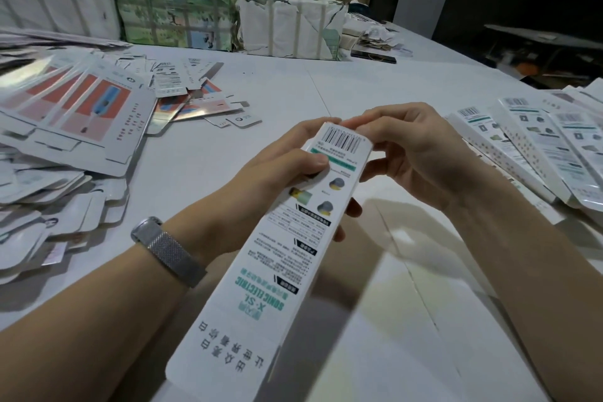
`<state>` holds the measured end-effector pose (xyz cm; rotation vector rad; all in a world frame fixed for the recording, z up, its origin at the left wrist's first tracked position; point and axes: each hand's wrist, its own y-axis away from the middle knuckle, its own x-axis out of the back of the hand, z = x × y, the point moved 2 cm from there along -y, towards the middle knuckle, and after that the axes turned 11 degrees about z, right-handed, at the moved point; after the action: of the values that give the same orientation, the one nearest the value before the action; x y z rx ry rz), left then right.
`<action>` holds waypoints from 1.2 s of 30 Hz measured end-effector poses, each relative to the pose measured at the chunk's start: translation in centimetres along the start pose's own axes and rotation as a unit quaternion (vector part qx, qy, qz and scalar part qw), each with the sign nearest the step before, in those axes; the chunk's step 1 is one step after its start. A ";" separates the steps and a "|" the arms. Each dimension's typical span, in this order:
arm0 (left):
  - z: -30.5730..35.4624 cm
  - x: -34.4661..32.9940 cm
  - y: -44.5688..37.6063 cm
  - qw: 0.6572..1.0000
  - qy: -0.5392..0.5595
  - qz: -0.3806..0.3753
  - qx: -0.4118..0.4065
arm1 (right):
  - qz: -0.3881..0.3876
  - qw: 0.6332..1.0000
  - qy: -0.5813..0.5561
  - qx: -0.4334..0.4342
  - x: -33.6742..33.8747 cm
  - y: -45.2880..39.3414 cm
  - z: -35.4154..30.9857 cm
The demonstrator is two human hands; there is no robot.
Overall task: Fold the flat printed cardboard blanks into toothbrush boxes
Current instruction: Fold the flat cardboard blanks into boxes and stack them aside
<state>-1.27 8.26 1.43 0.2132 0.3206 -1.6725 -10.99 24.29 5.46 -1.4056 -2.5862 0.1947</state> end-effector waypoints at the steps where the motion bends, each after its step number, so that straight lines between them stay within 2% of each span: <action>1: 0.1 0.1 0.0 1.000 -0.008 0.009 -0.008 | 0.006 1.000 -0.006 -0.002 -0.1 0.0 0.1; 7: -0.2 0.4 0.0 0.992 -0.097 0.072 -0.044 | 0.081 0.994 -0.073 -0.016 -1.2 -0.2 1.0; 14: 0.0 0.5 -0.1 0.981 -0.100 0.130 -0.101 | 0.055 0.991 -0.124 0.009 -2.0 0.2 1.4; 20: 0.2 0.1 0.2 0.976 -0.126 0.139 -0.112 | 0.092 0.992 -0.054 0.071 -1.9 0.3 1.0; 26: -0.1 -0.2 -0.3 0.975 -0.103 0.155 -0.121 | 0.121 0.989 -0.016 0.079 -2.7 0.7 0.9; 30: -0.5 -0.5 -0.9 0.973 -0.074 0.163 -0.145 | 0.148 0.970 0.122 0.149 -3.2 0.9 0.7; 33: -0.8 -0.9 -0.9 0.970 -0.085 0.165 -0.154 | 0.146 0.962 0.177 0.147 -3.2 1.0 0.4; 36: -0.5 -1.4 -0.9 0.965 -0.083 0.187 -0.162 | 0.114 0.959 0.226 0.130 -3.0 1.1 -0.4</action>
<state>-2.05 9.86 1.48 -0.1059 0.3951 -1.2337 -8.36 22.36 5.25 -1.4463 -1.9553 0.2094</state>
